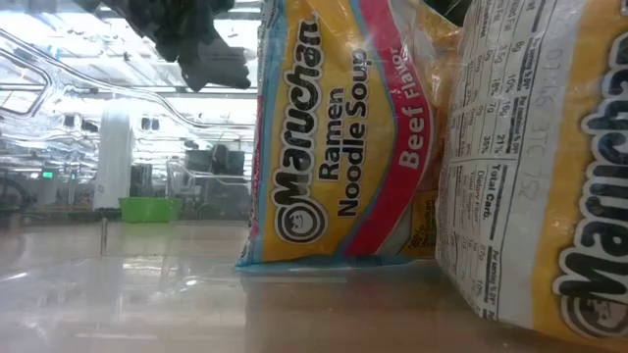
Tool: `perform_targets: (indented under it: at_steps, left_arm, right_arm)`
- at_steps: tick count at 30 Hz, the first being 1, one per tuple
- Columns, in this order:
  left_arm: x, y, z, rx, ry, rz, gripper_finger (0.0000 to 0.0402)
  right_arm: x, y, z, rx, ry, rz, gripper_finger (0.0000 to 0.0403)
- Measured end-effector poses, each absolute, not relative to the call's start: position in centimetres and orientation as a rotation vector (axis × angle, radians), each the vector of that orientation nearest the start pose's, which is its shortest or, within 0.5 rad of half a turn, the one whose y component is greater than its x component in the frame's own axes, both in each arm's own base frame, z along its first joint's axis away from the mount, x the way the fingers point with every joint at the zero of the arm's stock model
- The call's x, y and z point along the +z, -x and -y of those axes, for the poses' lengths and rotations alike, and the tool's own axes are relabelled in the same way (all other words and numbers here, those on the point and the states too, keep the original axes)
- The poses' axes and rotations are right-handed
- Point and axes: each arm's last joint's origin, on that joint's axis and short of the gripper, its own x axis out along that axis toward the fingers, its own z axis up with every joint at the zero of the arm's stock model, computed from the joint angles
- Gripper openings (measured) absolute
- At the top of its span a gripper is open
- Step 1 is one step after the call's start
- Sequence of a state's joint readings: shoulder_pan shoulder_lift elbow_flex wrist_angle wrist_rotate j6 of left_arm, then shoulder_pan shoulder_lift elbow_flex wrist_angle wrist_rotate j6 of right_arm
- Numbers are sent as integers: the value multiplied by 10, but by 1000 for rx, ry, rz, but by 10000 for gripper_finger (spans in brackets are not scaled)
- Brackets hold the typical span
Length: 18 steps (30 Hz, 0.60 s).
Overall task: Pick & Place Food Item
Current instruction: Put the orange seasoning pack into the top transparent bin
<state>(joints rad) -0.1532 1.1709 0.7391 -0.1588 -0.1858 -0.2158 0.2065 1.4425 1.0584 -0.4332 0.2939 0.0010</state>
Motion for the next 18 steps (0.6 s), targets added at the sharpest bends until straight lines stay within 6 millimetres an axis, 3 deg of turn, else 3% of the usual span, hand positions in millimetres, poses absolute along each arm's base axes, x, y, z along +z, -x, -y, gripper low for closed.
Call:
perform_targets:
  at_steps: [10,18]
  left_arm:
    - [233,-232,27,284,144,-703,92]
    - [232,-231,24,366,123,-700,85]
  right_arm:
    - [265,-296,-22,-253,155,-783,1]
    - [280,-273,-15,-314,66,-805,1]
